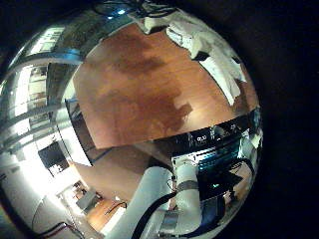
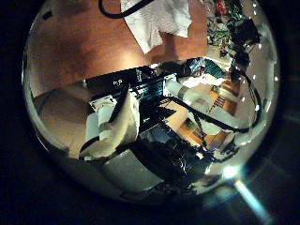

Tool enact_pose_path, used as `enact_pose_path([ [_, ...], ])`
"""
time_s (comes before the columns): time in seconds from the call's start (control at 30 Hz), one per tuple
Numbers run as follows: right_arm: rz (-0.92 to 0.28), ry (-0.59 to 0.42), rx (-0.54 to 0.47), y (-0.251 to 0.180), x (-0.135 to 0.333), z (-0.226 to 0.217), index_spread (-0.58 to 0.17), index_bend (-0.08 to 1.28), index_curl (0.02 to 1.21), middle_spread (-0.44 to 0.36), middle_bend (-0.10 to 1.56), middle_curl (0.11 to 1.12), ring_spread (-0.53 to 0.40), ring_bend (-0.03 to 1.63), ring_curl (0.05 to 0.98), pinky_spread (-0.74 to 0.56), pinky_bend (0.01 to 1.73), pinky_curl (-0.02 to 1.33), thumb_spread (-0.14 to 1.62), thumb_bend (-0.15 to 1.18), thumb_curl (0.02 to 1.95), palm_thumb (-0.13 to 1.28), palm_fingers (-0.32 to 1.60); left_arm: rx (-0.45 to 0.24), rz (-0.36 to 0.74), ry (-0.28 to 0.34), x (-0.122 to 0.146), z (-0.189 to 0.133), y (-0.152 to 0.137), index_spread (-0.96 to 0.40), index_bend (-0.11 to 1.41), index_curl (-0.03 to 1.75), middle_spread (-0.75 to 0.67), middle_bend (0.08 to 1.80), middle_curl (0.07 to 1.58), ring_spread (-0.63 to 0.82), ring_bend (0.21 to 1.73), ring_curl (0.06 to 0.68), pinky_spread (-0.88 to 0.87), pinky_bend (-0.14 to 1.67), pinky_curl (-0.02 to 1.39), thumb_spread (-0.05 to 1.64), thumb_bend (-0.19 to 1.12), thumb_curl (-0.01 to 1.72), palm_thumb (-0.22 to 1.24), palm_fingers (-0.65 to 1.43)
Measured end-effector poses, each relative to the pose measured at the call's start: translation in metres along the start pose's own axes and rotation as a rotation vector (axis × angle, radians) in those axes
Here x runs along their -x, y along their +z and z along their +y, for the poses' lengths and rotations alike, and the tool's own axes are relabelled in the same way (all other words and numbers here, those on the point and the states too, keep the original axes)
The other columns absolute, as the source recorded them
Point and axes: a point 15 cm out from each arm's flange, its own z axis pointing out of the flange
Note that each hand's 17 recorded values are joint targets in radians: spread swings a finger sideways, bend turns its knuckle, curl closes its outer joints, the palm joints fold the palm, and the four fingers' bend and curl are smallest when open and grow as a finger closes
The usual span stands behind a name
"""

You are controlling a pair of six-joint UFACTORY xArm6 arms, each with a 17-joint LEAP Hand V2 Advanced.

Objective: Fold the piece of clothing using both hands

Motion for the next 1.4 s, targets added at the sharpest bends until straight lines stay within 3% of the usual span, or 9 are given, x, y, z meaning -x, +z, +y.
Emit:
enact_pose_path([
  [0.2, -0.016, 0.043, 0.022, -0.003, 0.017, 0.001, -0.359, 0.15, 0.28, -0.003, 0.19, 0.35, 0.176, 0.4, 0.244, 0.33, 0.43, 0.27, 1.39, -0.01, 0.21, 0.42, 0.11, -0.035, 0.024, 0.112, -0.038, -0.03, 0.018, -0.11, 0.15, 0.41, 0.08, 0.16, 0.31, 0.25, 0.63, 0.21, 0.47, 0.37, 0.32, 1.23, -0.02, 0.33, 0.36, 0.18],
  [0.57, -0.02, 0.077, 0.042, -0.002, 0.022, 0.006, -0.358, 0.16, 0.28, -0.002, 0.2, 0.35, 0.177, 0.4, 0.25, 0.34, 0.43, 0.28, 1.39, -0.01, 0.21, 0.42, 0.11, -0.048, -0.004, 0.275, -0.108, -0.093, 0.106, -0.06, 0.14, 0.32, 0.25, 0.19, 0.29, 0.4, 0.68, 0.22, 0.5, 0.48, 0.34, 1.01, -0.04, 0.3, 0.18, -0.05],
  [0.7, -0.021, 0.081, 0.047, 0.0, 0.022, 0.007, -0.36, 0.16, 0.28, -0.002, 0.19, 0.35, 0.178, 0.4, 0.252, 0.34, 0.42, 0.29, 1.39, -0.01, 0.21, 0.42, 0.11, -0.043, -0.006, 0.269, -0.125, -0.112, 0.137, -0.01, 0.13, 0.3, 0.36, 0.19, 0.29, 0.48, 0.64, 0.206, 0.54, 0.46, 0.33, 0.96, -0.04, 0.3, 0.15, -0.08],
  [0.87, -0.024, 0.097, 0.044, -0.001, 0.016, 0.012, -0.36, 0.16, 0.28, -0.002, 0.19, 0.35, 0.178, 0.4, 0.253, 0.34, 0.42, 0.29, 1.39, -0.01, 0.21, 0.42, 0.12, -0.103, -0.015, 0.245, -0.138, -0.14, 0.16, 0.04, 0.12, 0.27, 0.43, 0.18, 0.28, 0.54, 0.62, 0.2, 0.57, 0.44, 0.32, 0.92, -0.03, 0.3, 0.14, -0.07],
  [1.03, -0.031, 0.114, 0.049, 0.001, 0.013, 0.023, -0.36, 0.16, 0.29, -0.002, 0.19, 0.34, 0.178, 0.4, 0.255, 0.34, 0.42, 0.29, 1.39, -0.01, 0.21, 0.42, 0.11, -0.106, -0.045, 0.226, -0.14, -0.139, 0.169, 0.08, 0.16, 0.27, 0.43, 0.2, 0.29, 0.54, 0.64, 0.205, 0.57, 0.43, 0.31, 0.9, -0.03, 0.31, 0.16, 0.0],
  [1.17, -0.034, 0.125, 0.045, 0.001, 0.01, 0.029, -0.36, 0.16, 0.29, -0.002, 0.19, 0.34, 0.178, 0.39, 0.255, 0.34, 0.42, 0.29, 1.39, -0.01, 0.21, 0.42, 0.11, -0.104, -0.066, 0.207, -0.142, -0.141, 0.17, 0.11, 0.16, 0.27, 0.36, 0.26, 0.32, 0.5, 0.66, 0.207, 0.55, 0.39, 0.3, 0.9, -0.03, 0.31, 0.17, 0.11],
  [1.23, -0.033, 0.125, 0.042, 0.0, 0.01, 0.03, -0.36, 0.16, 0.29, -0.002, 0.19, 0.34, 0.178, 0.39, 0.254, 0.34, 0.42, 0.29, 1.39, -0.01, 0.21, 0.42, 0.11, -0.111, -0.076, 0.201, -0.148, -0.143, 0.166, 0.11, 0.17, 0.28, 0.3, 0.31, 0.33, 0.47, 0.66, 0.204, 0.54, 0.36, 0.29, 0.89, -0.03, 0.32, 0.18, 0.17],
  [1.4, -0.031, 0.124, 0.032, -0.003, 0.011, 0.031, -0.36, 0.16, 0.29, -0.002, 0.19, 0.34, 0.179, 0.39, 0.254, 0.35, 0.41, 0.29, 1.39, -0.01, 0.21, 0.42, 0.12, -0.122, -0.123, 0.159, -0.144, -0.147, 0.161, 0.02, 0.22, 0.32, 0.06, 0.64, 0.46, 0.1, 0.74, 0.221, 0.35, 0.23, 0.25, 0.95, 0.01, 0.34, 0.36, 0.5],
])
